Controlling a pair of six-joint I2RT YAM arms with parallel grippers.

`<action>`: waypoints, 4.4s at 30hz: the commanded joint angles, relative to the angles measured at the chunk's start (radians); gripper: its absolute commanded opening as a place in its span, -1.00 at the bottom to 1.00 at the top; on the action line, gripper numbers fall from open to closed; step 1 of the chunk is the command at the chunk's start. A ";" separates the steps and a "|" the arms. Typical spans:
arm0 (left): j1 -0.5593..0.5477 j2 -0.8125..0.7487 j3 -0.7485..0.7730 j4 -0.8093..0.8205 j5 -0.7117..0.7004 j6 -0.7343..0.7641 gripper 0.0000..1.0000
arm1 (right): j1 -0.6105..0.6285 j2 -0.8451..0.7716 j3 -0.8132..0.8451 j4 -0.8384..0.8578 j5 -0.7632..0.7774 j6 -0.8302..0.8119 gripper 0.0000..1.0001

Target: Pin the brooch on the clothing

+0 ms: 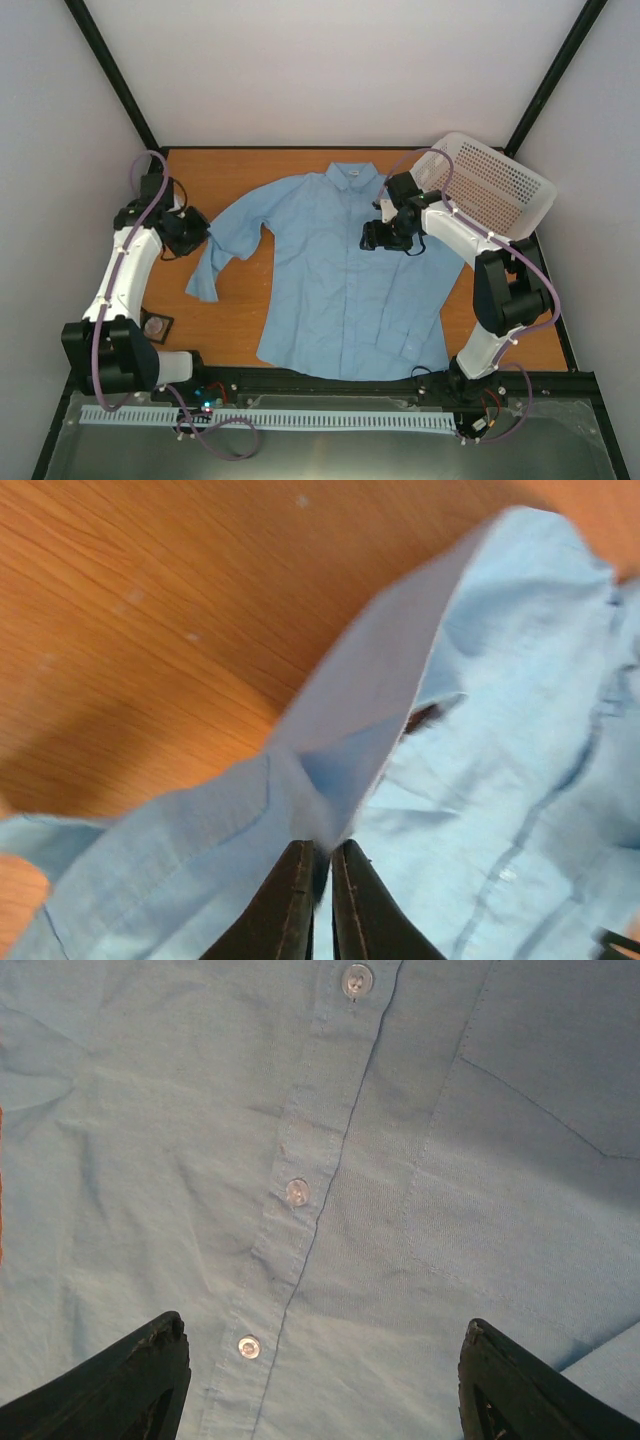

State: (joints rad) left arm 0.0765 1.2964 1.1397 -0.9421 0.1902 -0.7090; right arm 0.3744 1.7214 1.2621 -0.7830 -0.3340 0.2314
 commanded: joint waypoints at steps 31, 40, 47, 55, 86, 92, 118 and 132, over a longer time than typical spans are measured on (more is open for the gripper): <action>0.229 0.107 -0.172 0.204 0.174 0.270 0.72 | -0.005 0.020 -0.003 0.012 -0.072 0.000 0.44; 0.089 0.221 -0.152 0.154 -0.020 0.319 0.80 | -0.012 0.004 0.005 0.014 -0.072 0.004 0.45; 0.060 0.280 -0.101 0.097 -0.134 0.374 0.82 | -0.018 -0.011 -0.004 0.016 -0.069 0.000 0.45; -0.046 0.275 -0.047 0.043 -0.173 0.364 0.74 | -0.022 -0.013 -0.006 0.018 -0.072 0.000 0.45; -0.200 0.352 -0.021 -0.004 0.030 0.293 -0.98 | -0.060 -0.055 -0.052 0.023 -0.054 0.011 0.46; -0.204 0.271 -0.118 0.020 0.269 0.211 -0.98 | -0.127 -0.042 -0.030 0.008 -0.026 0.002 0.48; -0.336 0.358 0.286 0.058 0.252 0.200 0.51 | -0.174 -0.048 0.013 -0.105 0.091 -0.071 0.50; -0.335 0.870 0.712 0.353 0.292 0.180 -0.13 | -0.162 -0.031 0.082 -0.114 -0.019 0.019 0.54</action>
State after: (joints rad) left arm -0.2584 2.0758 1.7592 -0.6266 0.4934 -0.5404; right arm 0.2035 1.6932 1.3010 -0.8848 -0.3222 0.2260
